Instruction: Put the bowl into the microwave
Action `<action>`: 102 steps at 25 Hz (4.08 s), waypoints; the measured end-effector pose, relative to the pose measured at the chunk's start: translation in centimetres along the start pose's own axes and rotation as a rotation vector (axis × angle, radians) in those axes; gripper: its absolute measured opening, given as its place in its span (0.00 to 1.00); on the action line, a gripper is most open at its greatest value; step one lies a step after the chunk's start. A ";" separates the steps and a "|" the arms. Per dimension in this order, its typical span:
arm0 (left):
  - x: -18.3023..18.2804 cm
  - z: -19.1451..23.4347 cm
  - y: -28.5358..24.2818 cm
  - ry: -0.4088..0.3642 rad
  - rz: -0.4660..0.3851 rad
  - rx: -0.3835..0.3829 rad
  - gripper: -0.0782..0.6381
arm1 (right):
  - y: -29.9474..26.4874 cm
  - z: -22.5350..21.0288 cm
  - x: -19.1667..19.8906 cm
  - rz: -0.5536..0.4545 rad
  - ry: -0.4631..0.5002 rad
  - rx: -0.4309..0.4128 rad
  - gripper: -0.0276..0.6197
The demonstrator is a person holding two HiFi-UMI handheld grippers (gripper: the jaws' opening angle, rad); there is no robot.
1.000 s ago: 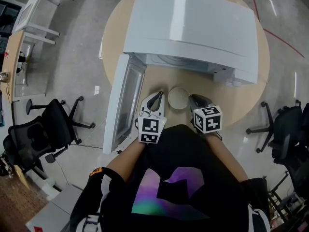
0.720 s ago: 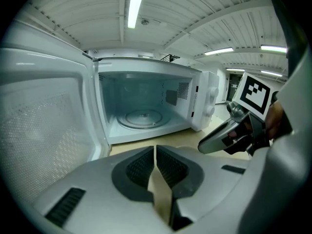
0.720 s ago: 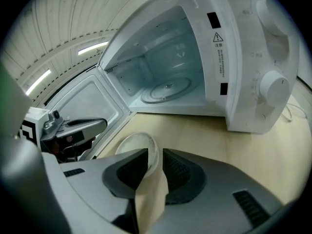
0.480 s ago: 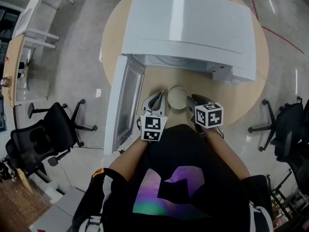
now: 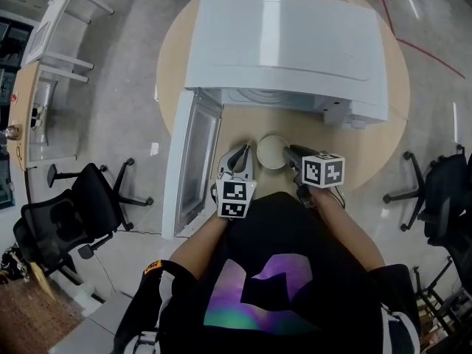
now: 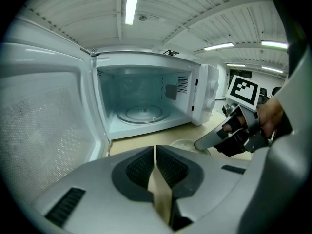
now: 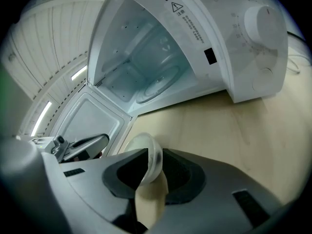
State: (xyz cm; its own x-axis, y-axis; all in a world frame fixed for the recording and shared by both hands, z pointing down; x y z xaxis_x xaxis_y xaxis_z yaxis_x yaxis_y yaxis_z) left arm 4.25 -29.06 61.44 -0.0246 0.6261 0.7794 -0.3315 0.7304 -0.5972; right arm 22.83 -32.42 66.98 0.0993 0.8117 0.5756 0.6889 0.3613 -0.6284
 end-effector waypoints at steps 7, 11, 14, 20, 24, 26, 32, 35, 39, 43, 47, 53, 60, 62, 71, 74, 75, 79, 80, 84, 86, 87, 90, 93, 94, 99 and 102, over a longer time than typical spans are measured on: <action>0.1 0.1 0.0 0.001 0.001 -0.008 0.18 | -0.4 -0.9 0.1 0.001 -0.064 -0.011 0.17; 0.1 0.1 0.3 0.006 0.002 -0.014 0.18 | -0.4 -1.1 0.2 -0.012 -0.132 -0.025 0.16; 0.1 0.2 0.4 0.006 0.002 -0.019 0.18 | -0.3 -1.2 0.4 -0.025 -0.172 -0.041 0.16; 0.1 0.4 0.9 0.015 0.003 -0.031 0.18 | -0.1 -1.1 0.7 -0.041 -0.221 -0.044 0.16; 0.2 0.3 0.9 0.013 0.002 -0.034 0.18 | 0.0 -1.1 0.8 -0.056 -0.238 -0.050 0.15; 0.2 0.3 1.0 0.015 0.001 -0.034 0.18 | 0.1 -1.0 0.9 -0.062 -0.240 -0.053 0.15; 0.2 0.5 1.5 0.018 -0.008 -0.041 0.18 | 0.6 -0.7 0.6 -0.095 -0.260 -0.070 0.15; 0.1 0.4 1.8 0.019 -0.018 -0.045 0.18 | 1.3 -0.1 0.1 -0.124 -0.265 -0.082 0.15; -0.2 0.4 2.1 0.027 -0.039 -0.049 0.18 | 2.3 0.8 -1.1 -0.166 -0.274 -0.099 0.15; -0.5 0.6 2.3 0.040 -0.058 -0.059 0.18 | 3.3 1.8 -2.4 -0.208 -0.287 -0.114 0.15; -1.3 0.9 2.3 0.057 -0.081 -0.073 0.18 | 4.0 2.4 -3.6 -0.234 -0.294 -0.119 0.15; -1.9 1.0 2.0 0.072 -0.092 -0.078 0.18 | 4.3 3.0 -4.8 -0.272 -0.319 -0.118 0.15; -3.5 1.1 1.2 0.079 -0.129 -0.080 0.18 | 4.2 2.5 -6.3 -0.328 -0.356 -0.076 0.15; -4.1 1.2 0.7 0.081 -0.137 -0.080 0.18 | 3.9 2.2 -6.8 -0.343 -0.369 -0.060 0.15; -6.3 1.2 -1.1 0.072 -0.133 -0.076 0.18 | 2.7 1.3 -9.0 -0.390 -0.431 -0.014 0.15; -7.1 1.3 -1.5 0.073 -0.140 -0.080 0.18 | 2.2 1.4 -9.7 -0.410 -0.438 -0.013 0.15; -7.2 1.4 -1.7 0.077 -0.139 -0.081 0.18 | 1.9 1.3 -9.8 -0.416 -0.442 -0.010 0.15; -7.4 1.8 -2.9 0.089 -0.123 -0.089 0.18 | 1.0 0.6 -10.5 -0.450 -0.467 0.006 0.15; -7.4 1.8 -3.1 0.091 -0.118 -0.093 0.18 | 0.8 0.3 -10.7 -0.460 -0.474 0.009 0.15; -7.8 2.5 -3.9 0.096 -0.112 -0.099 0.18 | -0.5 -0.5 -11.5 -0.486 -0.501 0.032 0.15; -7.9 2.7 -4.2 0.101 -0.107 -0.099 0.18 | -1.1 -0.8 -11.7 -0.495 -0.515 0.044 0.15; -7.9 2.7 -4.3 0.103 -0.105 -0.100 0.18 | -1.2 -0.9 -11.7 -0.501 -0.522 0.047 0.15; -8.4 2.9 -4.7 0.107 -0.104 -0.103 0.18 | -1.8 -1.2 -12.0 -0.520 -0.538 0.054 0.15; -9.0 3.1 -5.0 0.113 -0.104 -0.101 0.18 | -2.4 -1.3 -12.4 -0.531 -0.554 0.068 0.15; -9.1 3.2 -5.2 0.115 -0.100 -0.099 0.18 | -2.5 -1.4 -12.5 -0.536 -0.555 0.071 0.15; -9.3 3.2 -5.8 0.124 -0.103 -0.100 0.18 | -3.0 -1.9 -13.1 -0.558 -0.555 0.077 0.15; -9.8 3.4 -6.2 0.124 -0.112 -0.102 0.18 | -3.4 -2.1 -13.3 -0.563 -0.567 0.072 0.15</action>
State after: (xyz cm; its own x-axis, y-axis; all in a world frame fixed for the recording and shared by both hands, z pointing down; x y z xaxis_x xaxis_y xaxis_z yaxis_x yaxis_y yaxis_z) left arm 3.34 -40.64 58.09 0.1257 0.5632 0.8167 -0.2285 0.8176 -0.5286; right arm 20.68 -45.38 62.55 -0.6426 0.6013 0.4749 0.4771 0.7990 -0.3660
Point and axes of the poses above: the fingertips, and each gripper's own axes: y backward along the fingers, z to its left, x out of its underside, the point moved 8 cm from there along y, backward along the fingers, and after that the axes turned 12 degrees about y, right-handed, at the moved point
